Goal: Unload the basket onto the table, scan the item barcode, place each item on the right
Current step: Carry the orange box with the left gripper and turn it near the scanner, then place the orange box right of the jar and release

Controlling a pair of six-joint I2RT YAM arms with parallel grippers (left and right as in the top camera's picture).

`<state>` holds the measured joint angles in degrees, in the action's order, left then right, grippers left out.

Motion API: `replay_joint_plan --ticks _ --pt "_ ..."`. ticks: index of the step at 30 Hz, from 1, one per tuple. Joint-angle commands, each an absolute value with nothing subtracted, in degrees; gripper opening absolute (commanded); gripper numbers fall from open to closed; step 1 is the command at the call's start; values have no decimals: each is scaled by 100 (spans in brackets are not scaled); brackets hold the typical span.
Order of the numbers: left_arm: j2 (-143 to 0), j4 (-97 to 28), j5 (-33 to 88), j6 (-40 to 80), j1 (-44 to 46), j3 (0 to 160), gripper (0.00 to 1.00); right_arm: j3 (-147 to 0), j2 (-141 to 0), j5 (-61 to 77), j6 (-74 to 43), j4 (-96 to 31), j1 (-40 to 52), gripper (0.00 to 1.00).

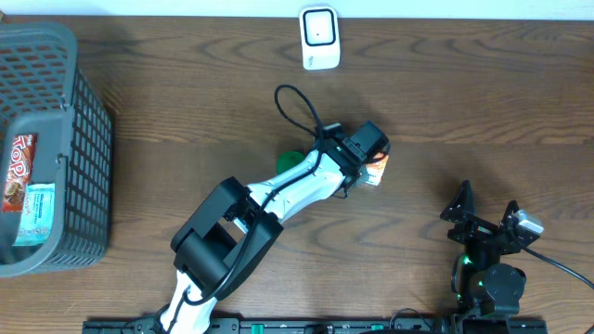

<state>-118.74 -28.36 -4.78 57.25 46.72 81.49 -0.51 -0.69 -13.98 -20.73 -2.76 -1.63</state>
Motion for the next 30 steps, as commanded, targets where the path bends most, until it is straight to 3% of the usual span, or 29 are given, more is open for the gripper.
replay_joint_plan --ticks 1,16,23,30 --pt "-12007 -2585 -958 5190 4694 8145 8 -32 -38 -1455 -2010 -290 -113 99" --pt "-12062 -2320 -360 5179 4746 8143 8 -32 -38 -1455 -2010 -290 -113 99" --pt "-12062 -1966 1203 4980 4748 8145 8 -32 -38 -1455 -2010 -290 -113 99" --pt "-12062 -523 2956 5286 4751 8145 8 -32 -38 -1455 -2010 -290 -113 99"
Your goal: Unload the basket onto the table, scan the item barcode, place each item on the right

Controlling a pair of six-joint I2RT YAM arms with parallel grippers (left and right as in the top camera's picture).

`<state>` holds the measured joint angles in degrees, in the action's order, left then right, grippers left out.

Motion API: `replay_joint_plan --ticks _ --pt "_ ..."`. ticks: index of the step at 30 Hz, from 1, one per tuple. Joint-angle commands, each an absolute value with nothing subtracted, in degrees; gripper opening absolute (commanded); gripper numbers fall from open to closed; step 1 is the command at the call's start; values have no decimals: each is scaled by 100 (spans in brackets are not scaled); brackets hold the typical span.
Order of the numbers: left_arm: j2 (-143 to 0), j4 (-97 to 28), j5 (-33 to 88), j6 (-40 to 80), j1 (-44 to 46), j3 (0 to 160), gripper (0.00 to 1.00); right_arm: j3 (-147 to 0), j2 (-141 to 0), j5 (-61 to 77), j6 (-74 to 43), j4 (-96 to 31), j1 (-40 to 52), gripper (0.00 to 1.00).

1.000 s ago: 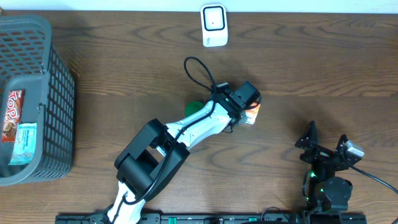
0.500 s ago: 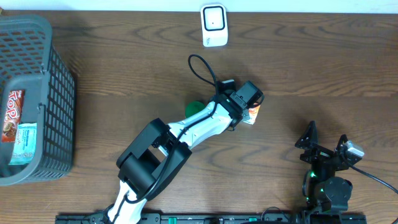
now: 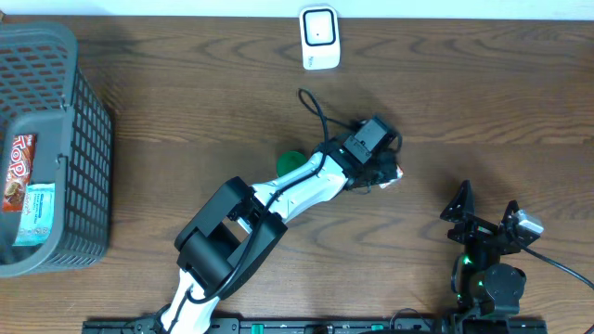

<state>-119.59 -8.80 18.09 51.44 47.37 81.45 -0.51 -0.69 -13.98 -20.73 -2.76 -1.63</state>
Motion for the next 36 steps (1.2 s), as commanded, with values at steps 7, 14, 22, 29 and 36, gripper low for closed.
replay_joint_plan --ticks 7,14,22,29,36 --pt "-11865 -357 2768 4532 4733 8178 8 -32 -38 -1455 -2010 -290 -113 99" --pt "-10866 -2740 766 2644 4657 9072 59 -32 -38 -1455 -2010 -292 -113 99" --pt "-9227 -5096 -2633 1610 3752 10857 85 -32 -38 -1455 -2010 -292 -113 99" --pt "-8370 -6073 -2290 2512 631 10995 85 -32 -38 -1455 -2010 -290 -113 99" --pt "-8739 -7332 -1717 3732 -2204 10733 85 -32 -38 -1455 -2010 -290 -113 99"
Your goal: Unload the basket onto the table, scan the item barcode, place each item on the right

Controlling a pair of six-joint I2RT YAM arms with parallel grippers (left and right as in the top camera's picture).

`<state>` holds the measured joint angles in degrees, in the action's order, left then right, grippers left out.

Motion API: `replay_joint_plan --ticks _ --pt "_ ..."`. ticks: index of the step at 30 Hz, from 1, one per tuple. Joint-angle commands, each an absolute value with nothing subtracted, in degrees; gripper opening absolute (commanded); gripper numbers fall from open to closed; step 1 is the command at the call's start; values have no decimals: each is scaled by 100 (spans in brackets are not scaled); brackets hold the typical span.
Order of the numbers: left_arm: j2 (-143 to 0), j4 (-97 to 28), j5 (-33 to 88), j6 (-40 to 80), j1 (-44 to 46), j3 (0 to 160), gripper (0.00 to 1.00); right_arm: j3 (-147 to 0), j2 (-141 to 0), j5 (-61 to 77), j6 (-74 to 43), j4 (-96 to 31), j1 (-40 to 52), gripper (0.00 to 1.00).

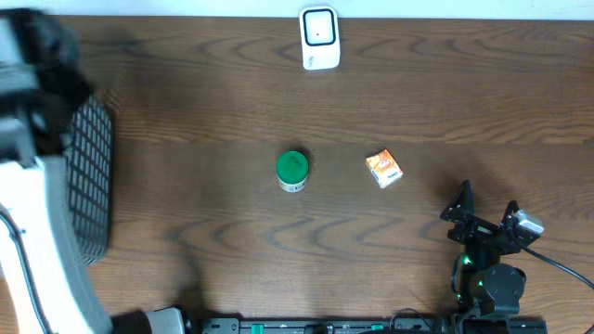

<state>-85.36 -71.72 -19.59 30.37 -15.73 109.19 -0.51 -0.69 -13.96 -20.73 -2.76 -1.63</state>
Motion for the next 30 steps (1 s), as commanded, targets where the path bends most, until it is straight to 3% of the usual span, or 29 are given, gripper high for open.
replay_joint_plan --ticks 1,9,30 --pt "-8827 -7356 -1682 3806 -2403 10654 85 -34 -38 -1455 -2010 -290 -113 99" --pt "-9891 -7247 -1704 4263 -3166 10447 85 -32 -38 -1455 -2010 -290 -113 99" --pt "-12707 -6742 -2237 4167 -3181 10444 86 -32 -38 -1452 -2010 -290 -113 99"
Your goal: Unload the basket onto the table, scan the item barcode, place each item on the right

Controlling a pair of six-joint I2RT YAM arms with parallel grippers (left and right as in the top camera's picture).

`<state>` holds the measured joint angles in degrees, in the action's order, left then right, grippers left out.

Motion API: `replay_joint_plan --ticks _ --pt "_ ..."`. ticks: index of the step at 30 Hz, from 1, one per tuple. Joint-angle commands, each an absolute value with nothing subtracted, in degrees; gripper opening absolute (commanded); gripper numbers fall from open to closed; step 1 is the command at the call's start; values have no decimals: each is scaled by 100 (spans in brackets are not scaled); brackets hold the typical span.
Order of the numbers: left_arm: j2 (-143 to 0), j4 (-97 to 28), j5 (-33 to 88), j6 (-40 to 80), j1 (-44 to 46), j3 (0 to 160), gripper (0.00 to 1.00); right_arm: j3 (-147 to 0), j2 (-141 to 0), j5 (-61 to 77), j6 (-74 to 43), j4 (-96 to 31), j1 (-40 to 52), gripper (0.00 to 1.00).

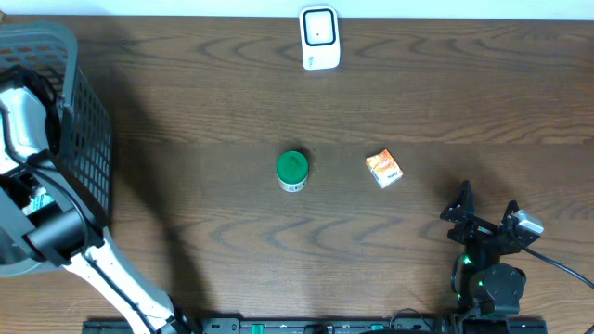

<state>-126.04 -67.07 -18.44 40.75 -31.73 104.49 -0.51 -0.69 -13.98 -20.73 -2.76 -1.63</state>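
The white scanner (318,37) stands at the table's far edge, in the middle. On the table's centre, a small orange box (383,169) lies free, with a green-lidded tub (291,171) to its left. My left arm (42,223) reaches over the grey basket (88,139) at the far left. Its gripper is hidden by the arm's own links, so its state does not show. My right gripper (485,206) rests at the near right with its fingers spread, holding nothing.
The basket holds packets that show only in part past the arm. A black cable runs off to the right from the right arm's base.
The left arm was a blur over the basket's far left corner. Now it is sharp and stands over the basket's middle and near side. Box, tub and right arm have not moved.
First the left gripper was at the orange box beside the green tub. Then it was a little further right with the box. A second ago the box lay free there and the arm was over the basket, where it remains.
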Motion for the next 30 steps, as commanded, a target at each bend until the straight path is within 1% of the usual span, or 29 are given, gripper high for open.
replay_joint_plan --ticks 1,6,12,20,21,23,24,25,26,27,28,29,30 --pt "-12748 -6757 -2340 4167 -3181 10444 86 -32 -38 -1452 -2010 -290 -113 99" --pt "-12914 -6882 -2672 4165 -3201 10444 89 -32 -38 -1455 -2010 -290 -113 99" --pt "-12927 -7026 -2786 4163 -3391 10350 90 -32 -38 -1455 -2010 -290 -113 99" --pt "-12927 -6897 -2792 4167 -3813 9539 90 -34 -38 -1455 -2010 -290 -113 99" --pt "-12927 -6860 -2792 4167 -3846 9419 86 -32 -38 -1455 -2010 -290 -113 99" --pt "-12927 -6847 -2794 4165 -3898 9268 63 -32 -38 -1455 -2010 -290 -113 99" --pt "-12927 -6855 -2794 4163 -3916 9260 49 -32 -38 -1455 -2010 -290 -113 99" --pt "-12923 -6875 -2797 4160 -3927 9260 40 -32 -38 -1455 -2010 -290 -113 99" --pt "-12921 -6893 -2797 4132 -3940 9264 35 -32 -38 -1455 -2010 -290 -113 99" --pt "-12921 -6897 -2797 4088 -3955 9264 28 -32 -38 -1455 -2010 -290 -113 99" --pt "-12921 -6919 -2814 4077 -3964 9264 19 -32 -38 -1452 -2010 -290 -113 99" --pt "-12921 -6952 -2838 4082 -3979 9264 8 -32 -38 -1455 -2010 -290 -113 99" --pt "-12921 -6965 -2851 4082 -3992 9264 8 -32 -38 -1455 -2010 -290 -113 99"
